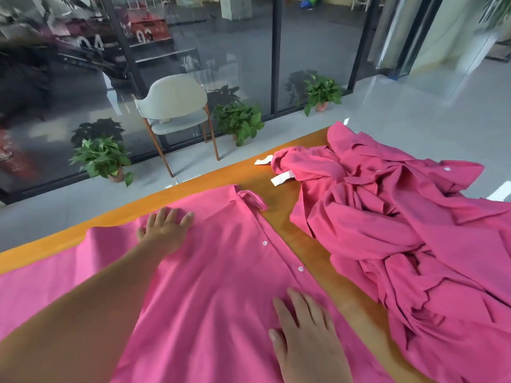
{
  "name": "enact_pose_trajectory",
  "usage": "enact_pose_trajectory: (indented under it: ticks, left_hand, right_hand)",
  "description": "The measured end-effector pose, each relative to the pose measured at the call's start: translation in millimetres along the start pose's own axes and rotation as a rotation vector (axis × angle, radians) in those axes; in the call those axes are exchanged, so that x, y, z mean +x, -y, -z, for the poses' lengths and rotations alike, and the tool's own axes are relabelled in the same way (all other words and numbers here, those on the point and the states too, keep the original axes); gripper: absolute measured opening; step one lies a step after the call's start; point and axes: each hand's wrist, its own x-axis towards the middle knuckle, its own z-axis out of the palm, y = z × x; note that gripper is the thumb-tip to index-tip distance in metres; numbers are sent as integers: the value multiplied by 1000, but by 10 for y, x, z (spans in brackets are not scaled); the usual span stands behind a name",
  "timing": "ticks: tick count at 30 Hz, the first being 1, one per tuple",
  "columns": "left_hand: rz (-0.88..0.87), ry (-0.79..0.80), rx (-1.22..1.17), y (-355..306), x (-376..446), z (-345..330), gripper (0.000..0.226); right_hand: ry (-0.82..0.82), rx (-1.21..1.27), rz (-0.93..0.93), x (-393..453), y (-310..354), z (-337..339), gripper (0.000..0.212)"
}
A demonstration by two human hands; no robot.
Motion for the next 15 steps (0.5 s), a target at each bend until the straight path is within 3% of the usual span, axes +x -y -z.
enact_pose_trajectory:
  ticks: [3, 6, 10, 13, 15]
  left_hand:
    - [-37, -150, 52, -264, 24, 128, 48]
    - [-294, -308, -124, -706, 30, 228, 30]
    - [-323, -155, -206, -1235, 88, 214, 27]
    - [-352, -59, 21, -1422, 162, 164, 41]
    - [-387, -66, 129, -1512, 210, 185, 29]
  right_hand:
    - [-135, 91, -22, 42, -73, 26, 45]
    - [-224, 77, -155, 97, -144, 208, 50]
    - [-169, 57, -295, 184, -232, 407, 37]
    - [-40, 67, -332, 211, -272, 435, 46]
    - [-4, 35, -344, 217, -280, 450, 42]
